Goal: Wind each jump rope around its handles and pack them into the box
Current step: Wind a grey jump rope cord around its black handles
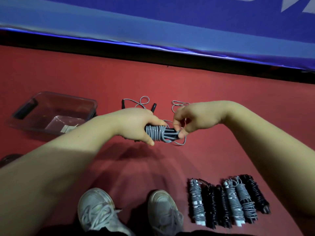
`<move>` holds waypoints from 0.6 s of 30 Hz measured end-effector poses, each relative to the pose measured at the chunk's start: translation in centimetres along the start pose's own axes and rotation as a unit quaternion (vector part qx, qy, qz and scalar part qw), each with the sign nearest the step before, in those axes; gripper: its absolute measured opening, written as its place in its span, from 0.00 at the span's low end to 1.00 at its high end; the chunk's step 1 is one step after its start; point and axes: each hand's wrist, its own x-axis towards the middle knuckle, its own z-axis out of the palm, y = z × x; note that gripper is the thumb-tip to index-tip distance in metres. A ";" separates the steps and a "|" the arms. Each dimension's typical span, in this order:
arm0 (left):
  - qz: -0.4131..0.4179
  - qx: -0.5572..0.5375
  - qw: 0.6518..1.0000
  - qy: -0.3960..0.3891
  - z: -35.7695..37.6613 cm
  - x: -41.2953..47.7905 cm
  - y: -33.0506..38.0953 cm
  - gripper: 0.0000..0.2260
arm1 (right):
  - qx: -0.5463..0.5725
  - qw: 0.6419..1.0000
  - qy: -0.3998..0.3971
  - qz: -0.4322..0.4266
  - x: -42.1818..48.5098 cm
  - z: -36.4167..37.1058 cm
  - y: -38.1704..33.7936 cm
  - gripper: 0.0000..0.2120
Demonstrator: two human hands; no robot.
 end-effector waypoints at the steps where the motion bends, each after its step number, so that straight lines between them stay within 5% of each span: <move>1: 0.005 0.020 1.000 -0.016 0.2 0.4 0.2 0.29 | 0.005 0.999 -0.038 0.021 0.2 0.2 0.1 0.07; 5: -0.010 0.106 0.994 -0.040 0.8 2.0 0.0 0.29 | 0.022 0.994 -0.095 0.045 0.8 1.4 1.1 0.05; 8: -0.025 0.060 0.998 -0.023 1.6 2.8 -0.9 0.31 | 0.138 0.989 0.050 0.022 0.7 2.4 2.7 0.06; 11: -0.045 -0.061 0.997 0.006 3.2 3.7 -1.1 0.33 | 0.316 0.927 0.201 0.018 0.8 3.8 4.3 0.07; 14: -0.061 -0.165 0.984 0.022 4.5 5.1 0.2 0.32 | 0.343 0.888 0.300 0.066 1.3 4.7 6.0 0.08; 18: -0.109 -0.413 0.902 0.063 7.2 7.2 2.7 0.15 | 0.352 0.818 0.429 0.151 2.1 5.8 7.9 0.08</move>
